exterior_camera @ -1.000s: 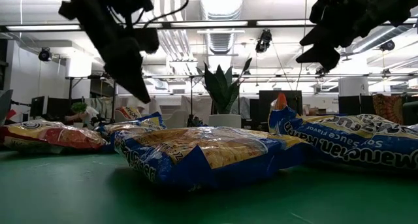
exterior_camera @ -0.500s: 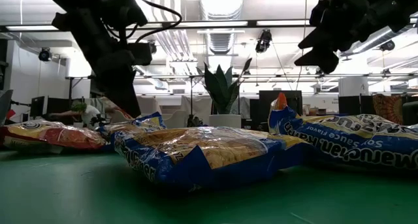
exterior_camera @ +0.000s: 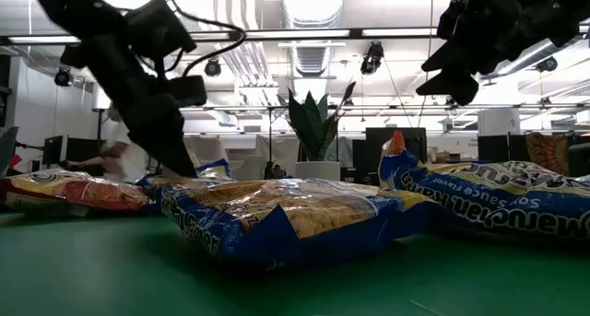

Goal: Sort Maruchan noodles
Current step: Put the center blue noodle pack into the black bin, then put the center blue noodle into the black bin

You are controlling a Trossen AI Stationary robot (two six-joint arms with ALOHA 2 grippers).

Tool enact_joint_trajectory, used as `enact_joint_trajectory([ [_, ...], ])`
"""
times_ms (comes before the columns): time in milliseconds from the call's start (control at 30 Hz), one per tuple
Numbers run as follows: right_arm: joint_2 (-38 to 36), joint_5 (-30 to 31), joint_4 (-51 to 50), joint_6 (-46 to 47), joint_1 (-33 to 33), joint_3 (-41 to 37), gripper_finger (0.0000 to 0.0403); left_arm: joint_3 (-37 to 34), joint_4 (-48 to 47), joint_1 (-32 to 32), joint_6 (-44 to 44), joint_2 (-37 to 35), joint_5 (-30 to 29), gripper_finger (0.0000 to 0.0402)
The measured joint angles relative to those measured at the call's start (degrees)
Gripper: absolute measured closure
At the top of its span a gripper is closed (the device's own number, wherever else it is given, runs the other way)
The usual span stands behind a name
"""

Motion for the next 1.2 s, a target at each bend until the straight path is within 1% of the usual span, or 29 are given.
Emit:
enact_joint_trajectory([
  [167, 0.0, 0.0, 0.0, -0.3, 0.0, 0.0, 0.0158, -4.6, 9.2, 0.0, -3.7, 0.0, 0.0, 0.0141],
  [233, 0.0, 0.0, 0.0, -0.4, 0.0, 0.0, 0.0158, -5.3, 10.0, 0.0, -4.8, 0.0, 0.0, 0.0155],
  [333, 0.0, 0.0, 0.0, -0.4, 0.0, 0.0, 0.0158, -5.4, 10.1, -0.1, -5.1, 0.0, 0.0, 0.0186],
  [433, 0.0, 0.0, 0.0, -0.4, 0.0, -0.1, 0.0158, -4.6, 9.7, -0.1, -4.5, 0.0, 0.0, 0.0232],
  [667, 0.0, 0.0, 0.0, -0.4, 0.3, -0.3, 0.0158, -1.2, 9.2, -0.2, -1.8, 0.1, -0.1, 0.0366],
  [733, 0.0, 0.0, 0.0, -0.4, 0.6, -0.3, 0.0158, 0.5, 8.4, -0.2, -0.9, 0.1, 0.1, 0.0391],
  [867, 0.0, -0.2, 0.0, -0.4, 0.7, -0.3, 0.0158, 5.2, 3.6, -1.1, 0.7, 0.1, 0.2, 0.0396],
  [1033, 0.0, -0.2, 0.0, -0.3, 0.7, -0.3, 0.0158, 14.4, -6.1, -4.8, 2.8, 0.1, -0.5, 0.0401],
  [1100, 0.0, -0.2, 0.0, -0.3, 0.7, -0.3, 0.0158, 18.6, -10.8, -7.1, 3.7, 0.1, -2.4, 0.0401],
  [1200, 0.0, -0.2, 0.0, -0.2, 0.7, -0.3, 0.0158, 25.0, -18.8, -11.4, 4.2, 0.1, -7.7, 0.0401],
])
